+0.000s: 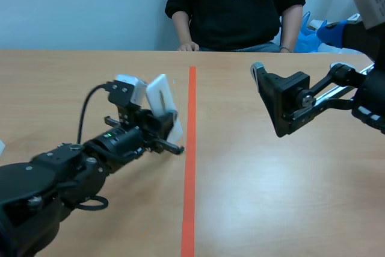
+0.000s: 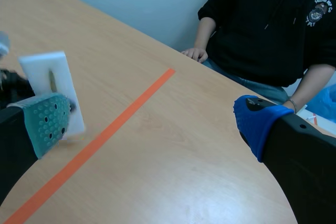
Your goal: Sort the leaf by its shape. The table is split by an orange tape line. A compound leaf with several leaflets goes to the left side, a simple leaf with one blade goes to the right side. Return to the home posture when a red brick is placed on the table.
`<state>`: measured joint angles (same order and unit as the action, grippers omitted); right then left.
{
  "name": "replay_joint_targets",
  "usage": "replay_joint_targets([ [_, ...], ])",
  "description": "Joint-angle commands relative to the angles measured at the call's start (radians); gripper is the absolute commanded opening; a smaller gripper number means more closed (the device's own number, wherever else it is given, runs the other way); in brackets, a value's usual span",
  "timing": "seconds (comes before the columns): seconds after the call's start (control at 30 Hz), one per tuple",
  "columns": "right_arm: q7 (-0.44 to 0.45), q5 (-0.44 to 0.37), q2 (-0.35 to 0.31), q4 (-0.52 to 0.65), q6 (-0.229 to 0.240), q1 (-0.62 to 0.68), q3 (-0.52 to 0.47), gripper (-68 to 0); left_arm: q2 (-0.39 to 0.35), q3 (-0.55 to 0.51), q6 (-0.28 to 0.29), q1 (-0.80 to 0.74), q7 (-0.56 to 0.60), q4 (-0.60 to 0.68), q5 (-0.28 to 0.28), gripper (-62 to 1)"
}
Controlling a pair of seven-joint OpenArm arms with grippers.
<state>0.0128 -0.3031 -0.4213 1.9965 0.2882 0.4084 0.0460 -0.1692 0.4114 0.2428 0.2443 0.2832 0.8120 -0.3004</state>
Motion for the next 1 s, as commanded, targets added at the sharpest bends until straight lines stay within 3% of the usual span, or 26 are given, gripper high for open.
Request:
replay_joint_targets([
  [0.0, 0.012, -0.011, -0.005, 0.025, -0.003, -0.006, -0.008, -2.2, -0.035, -0.045, 0.003, -0.015, 0.011, 0.041, -0.005, -53.9],
  [0.13, 0.012, -0.011, -0.005, 0.025, -0.003, -0.006, -0.008, -2.2, -0.085, -0.172, 0.003, -0.063, 0.007, 0.079, -0.040, -53.9],
  [0.37, 0.012, -0.011, -0.005, 0.025, -0.003, -0.006, -0.008, -2.2, -0.157, -0.340, 0.000, -0.140, 0.015, 0.089, -0.041, -53.9],
  [0.6, 0.012, -0.011, -0.005, 0.025, -0.003, -0.006, -0.008, -2.2, -0.199, -0.437, -0.108, -0.187, 0.012, 0.089, -0.033, -53.9],
  [0.83, 0.012, -0.011, -0.005, 0.025, -0.003, -0.006, -0.008, -2.2, -0.217, -0.461, -0.197, -0.203, 0.004, 0.080, -0.026, -53.9],
  [0.97, 0.012, -0.011, -0.005, 0.025, -0.003, -0.006, -0.008, -2.2, -0.216, -0.461, -0.208, -0.203, 0.004, 0.069, -0.024, -53.9],
])
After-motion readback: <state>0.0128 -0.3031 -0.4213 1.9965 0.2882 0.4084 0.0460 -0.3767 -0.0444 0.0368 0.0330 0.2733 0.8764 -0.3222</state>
